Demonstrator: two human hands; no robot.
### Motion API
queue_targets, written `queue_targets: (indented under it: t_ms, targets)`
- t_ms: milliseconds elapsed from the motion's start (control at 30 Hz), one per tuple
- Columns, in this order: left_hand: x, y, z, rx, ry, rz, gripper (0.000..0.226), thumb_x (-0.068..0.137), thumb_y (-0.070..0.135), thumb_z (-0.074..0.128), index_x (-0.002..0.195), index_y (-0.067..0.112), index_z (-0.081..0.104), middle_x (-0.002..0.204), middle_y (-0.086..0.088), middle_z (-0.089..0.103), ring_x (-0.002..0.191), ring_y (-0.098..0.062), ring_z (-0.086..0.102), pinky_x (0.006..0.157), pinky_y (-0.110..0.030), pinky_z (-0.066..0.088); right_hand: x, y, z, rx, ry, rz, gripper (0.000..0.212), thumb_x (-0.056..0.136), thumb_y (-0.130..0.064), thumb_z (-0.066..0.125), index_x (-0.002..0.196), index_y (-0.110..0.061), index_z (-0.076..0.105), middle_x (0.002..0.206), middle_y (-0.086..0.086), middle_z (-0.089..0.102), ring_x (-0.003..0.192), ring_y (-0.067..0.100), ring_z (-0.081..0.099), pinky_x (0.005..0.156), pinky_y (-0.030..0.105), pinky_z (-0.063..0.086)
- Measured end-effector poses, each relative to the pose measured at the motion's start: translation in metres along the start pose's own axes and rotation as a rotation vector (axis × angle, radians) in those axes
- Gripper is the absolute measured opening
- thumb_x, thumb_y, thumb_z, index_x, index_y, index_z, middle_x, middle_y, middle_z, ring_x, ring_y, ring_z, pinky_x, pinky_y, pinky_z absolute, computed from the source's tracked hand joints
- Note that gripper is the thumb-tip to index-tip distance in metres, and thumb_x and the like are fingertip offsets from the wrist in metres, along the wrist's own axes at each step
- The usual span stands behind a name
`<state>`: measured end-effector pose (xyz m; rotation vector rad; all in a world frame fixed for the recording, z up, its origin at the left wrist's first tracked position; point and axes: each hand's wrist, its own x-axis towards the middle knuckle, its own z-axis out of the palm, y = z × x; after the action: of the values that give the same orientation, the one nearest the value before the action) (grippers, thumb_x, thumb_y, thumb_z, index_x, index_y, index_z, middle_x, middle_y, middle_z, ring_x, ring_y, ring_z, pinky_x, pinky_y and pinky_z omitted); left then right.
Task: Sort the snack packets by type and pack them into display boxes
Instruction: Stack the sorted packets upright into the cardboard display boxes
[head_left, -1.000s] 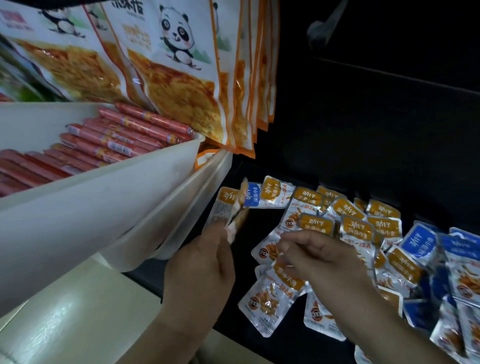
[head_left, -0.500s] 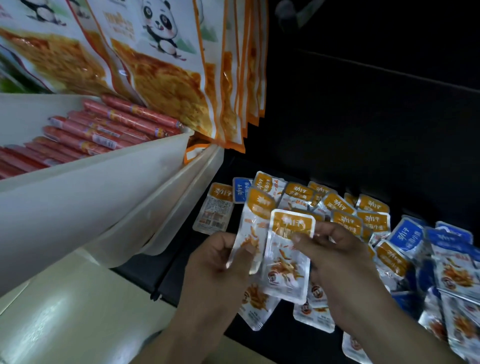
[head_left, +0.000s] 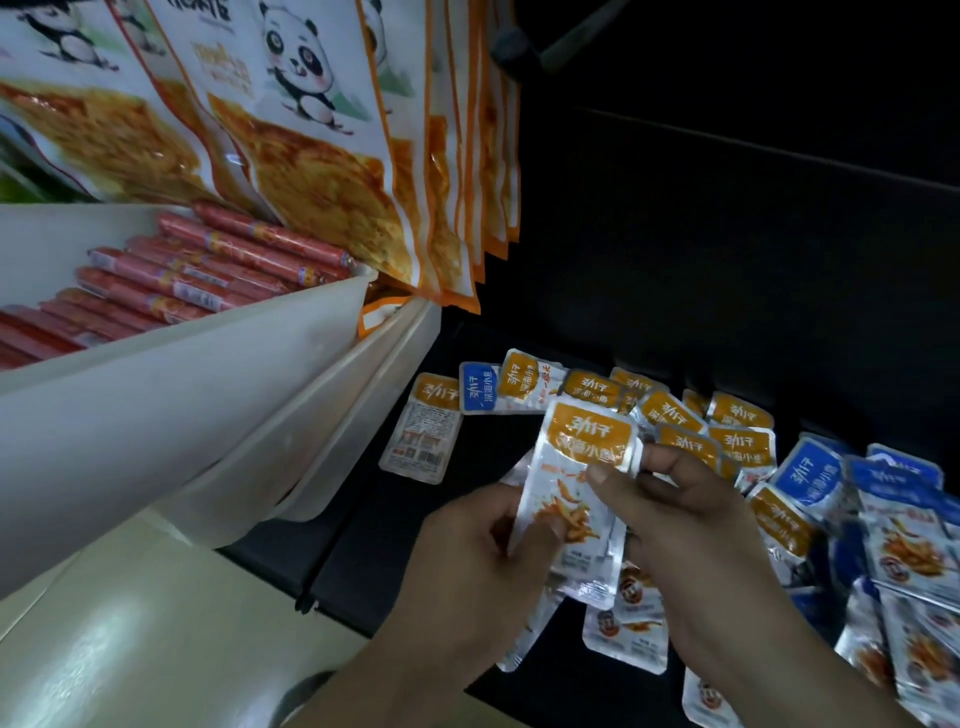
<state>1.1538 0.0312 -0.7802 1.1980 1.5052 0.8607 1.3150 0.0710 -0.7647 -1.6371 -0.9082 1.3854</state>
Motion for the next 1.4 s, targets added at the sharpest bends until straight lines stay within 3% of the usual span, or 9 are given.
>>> queue_targets:
  t_ms: [100,233,433,567,733,900,1067,1233,1400]
  targets:
    - [0.026,-0.025,-0.017,0.584,0.118,0.215,0.017,0.101,0.048,0.055,0.102,0.035,0.067,0.111,0.018,0.061,0.102,-0.005,0.064,0.079,-0.019,0.049,0.004,-0.002,-0.01,-0.093,0.069,-0.088,0.024,0.083,-0.019,0.085,0.1,-0.022,0.068,0.076,-0.013,0.077,0.073,0.002,0.074,0.072,0.028,0.051]
    - [0.059,-0.059,-0.045,1.049,0.231,0.136,0.058,0.095,0.049,0.06,0.142,0.015,0.054,0.153,-0.011,0.049,0.141,-0.032,0.046,0.108,-0.046,0.049,0.016,-0.001,-0.029,-0.288,0.159,-0.173,0.022,0.086,-0.025,0.083,0.096,-0.029,0.064,0.073,-0.015,0.075,0.075,0.014,0.073,0.071,0.035,0.055]
    - [0.042,-0.054,-0.044,1.133,0.31,0.258,0.015,0.084,0.02,0.076,0.076,0.015,0.064,0.067,-0.004,0.065,0.056,-0.026,0.064,0.049,-0.025,0.032,0.034,0.022,-0.045,-0.784,0.293,-0.312,0.026,0.087,-0.047,0.074,0.107,-0.041,0.059,0.091,-0.011,0.068,0.092,0.025,0.066,0.073,0.043,0.058]
    - [0.016,-0.027,-0.047,1.03,0.536,0.338,0.017,0.089,0.012,0.065,0.073,0.015,0.06,0.051,-0.002,0.053,0.036,-0.026,0.05,0.048,-0.018,0.016,0.039,0.029,-0.049,-0.958,0.376,-0.355,0.048,0.085,-0.037,0.078,0.129,-0.024,0.066,0.125,0.004,0.06,0.121,0.035,0.051,0.095,0.047,0.046]
    - [0.001,0.027,-0.035,0.221,0.516,0.12,0.017,0.099,0.03,0.055,0.082,0.028,0.058,0.074,0.013,0.069,0.069,-0.005,0.069,0.053,-0.019,0.05,0.013,-0.001,-0.033,-0.451,0.106,-0.301,0.018,0.093,-0.044,0.07,0.109,-0.038,0.071,0.107,-0.017,0.067,0.094,-0.007,0.064,0.071,0.016,0.053]
    - [0.015,0.042,0.013,-0.418,0.245,-0.142,0.025,0.104,0.013,0.058,0.081,0.017,0.068,0.082,-0.001,0.079,0.076,-0.018,0.078,0.066,-0.031,0.062,0.005,-0.021,-0.016,0.1,-0.158,0.048,0.028,0.092,-0.031,0.075,0.118,-0.03,0.066,0.099,0.0,0.08,0.088,0.023,0.079,0.08,0.045,0.063]
    - [0.068,-0.003,0.01,0.492,0.129,0.298,0.016,0.101,0.032,0.058,0.106,0.022,0.069,0.109,0.007,0.07,0.101,-0.009,0.068,0.084,-0.035,0.061,0.023,-0.015,-0.047,-0.086,0.107,-0.092,0.042,0.092,-0.01,0.076,0.122,-0.033,0.06,0.082,-0.004,0.078,0.064,0.015,0.073,0.058,0.022,0.057]
    - [0.141,-0.036,-0.022,1.072,-0.102,0.25,0.072,0.103,0.028,0.051,0.165,0.029,0.015,0.174,0.003,-0.001,0.161,-0.026,0.001,0.128,-0.048,0.018,0.033,0.007,-0.063,-0.438,0.107,-0.288,0.048,0.095,-0.013,0.07,0.131,-0.042,0.056,0.07,0.0,0.069,0.054,0.013,0.062,0.049,0.012,0.046]
    - [0.121,-0.051,-0.026,1.203,0.071,0.308,0.056,0.098,0.03,0.059,0.153,0.025,0.05,0.156,-0.004,0.049,0.135,-0.035,0.048,0.103,-0.054,0.048,0.04,0.025,-0.064,-0.925,0.151,-0.382,0.016,0.093,-0.032,0.07,0.106,-0.039,0.075,0.093,-0.017,0.064,0.071,0.006,0.065,0.059,0.027,0.055]
